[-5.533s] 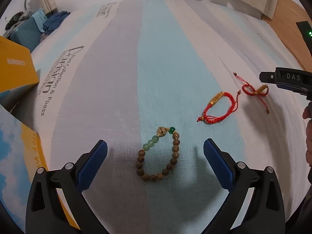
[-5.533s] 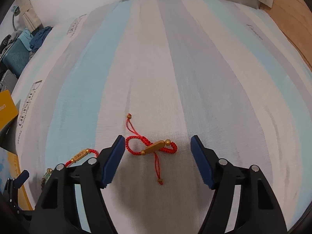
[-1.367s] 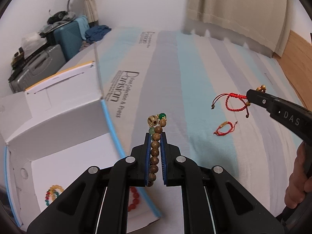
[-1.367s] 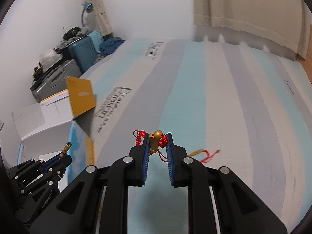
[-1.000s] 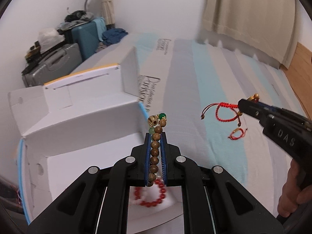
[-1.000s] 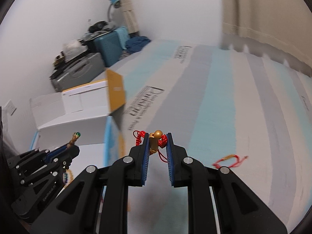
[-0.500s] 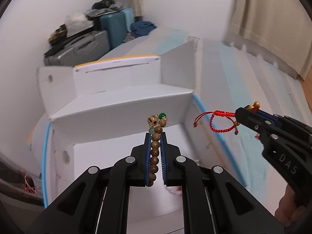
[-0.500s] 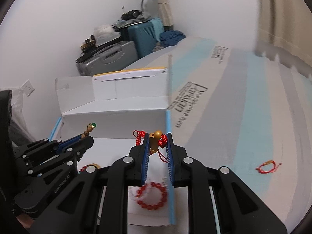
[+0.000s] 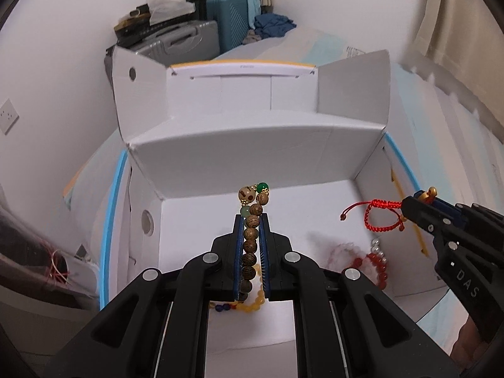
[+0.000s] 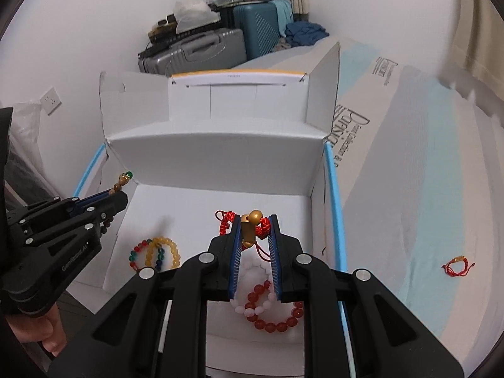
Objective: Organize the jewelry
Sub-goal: 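Open both grippers to drop the bracelets into the box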
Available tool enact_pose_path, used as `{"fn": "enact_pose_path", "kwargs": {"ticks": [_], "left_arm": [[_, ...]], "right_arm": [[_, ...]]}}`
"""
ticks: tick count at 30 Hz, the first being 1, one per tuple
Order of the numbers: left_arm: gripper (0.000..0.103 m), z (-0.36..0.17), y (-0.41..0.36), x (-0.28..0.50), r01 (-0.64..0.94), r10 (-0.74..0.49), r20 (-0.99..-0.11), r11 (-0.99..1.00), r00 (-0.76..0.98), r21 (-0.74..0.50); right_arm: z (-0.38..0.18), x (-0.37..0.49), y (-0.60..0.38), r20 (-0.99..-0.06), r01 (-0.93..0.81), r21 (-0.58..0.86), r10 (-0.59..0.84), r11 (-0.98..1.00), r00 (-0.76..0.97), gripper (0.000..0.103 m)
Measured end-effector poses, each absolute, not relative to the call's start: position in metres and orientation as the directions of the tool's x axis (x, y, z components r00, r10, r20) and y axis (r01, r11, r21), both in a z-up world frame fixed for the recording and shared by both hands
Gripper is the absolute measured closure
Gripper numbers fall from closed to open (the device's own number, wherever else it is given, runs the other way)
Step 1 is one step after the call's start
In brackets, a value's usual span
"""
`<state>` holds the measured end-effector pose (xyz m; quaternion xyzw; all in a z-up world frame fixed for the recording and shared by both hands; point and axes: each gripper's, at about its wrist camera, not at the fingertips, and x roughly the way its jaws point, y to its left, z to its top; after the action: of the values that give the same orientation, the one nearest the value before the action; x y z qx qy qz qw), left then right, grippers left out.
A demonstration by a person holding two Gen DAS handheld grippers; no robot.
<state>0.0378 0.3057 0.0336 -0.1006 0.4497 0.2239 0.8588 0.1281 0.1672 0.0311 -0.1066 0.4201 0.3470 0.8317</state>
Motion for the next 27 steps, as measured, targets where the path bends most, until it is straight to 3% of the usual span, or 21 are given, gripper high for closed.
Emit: {"fn": "enact_pose_path", "kwargs": {"ticks": [27], "left_arm": [[0.091,-0.028,0.315,0.031,-0.446,0.261,-0.915,0.889,0.308,0.103]], "right_arm": [[-0.021,0.135,0.190,-0.885,-0.673,0.090,0.368,0.734,0.283,0.087]]}}
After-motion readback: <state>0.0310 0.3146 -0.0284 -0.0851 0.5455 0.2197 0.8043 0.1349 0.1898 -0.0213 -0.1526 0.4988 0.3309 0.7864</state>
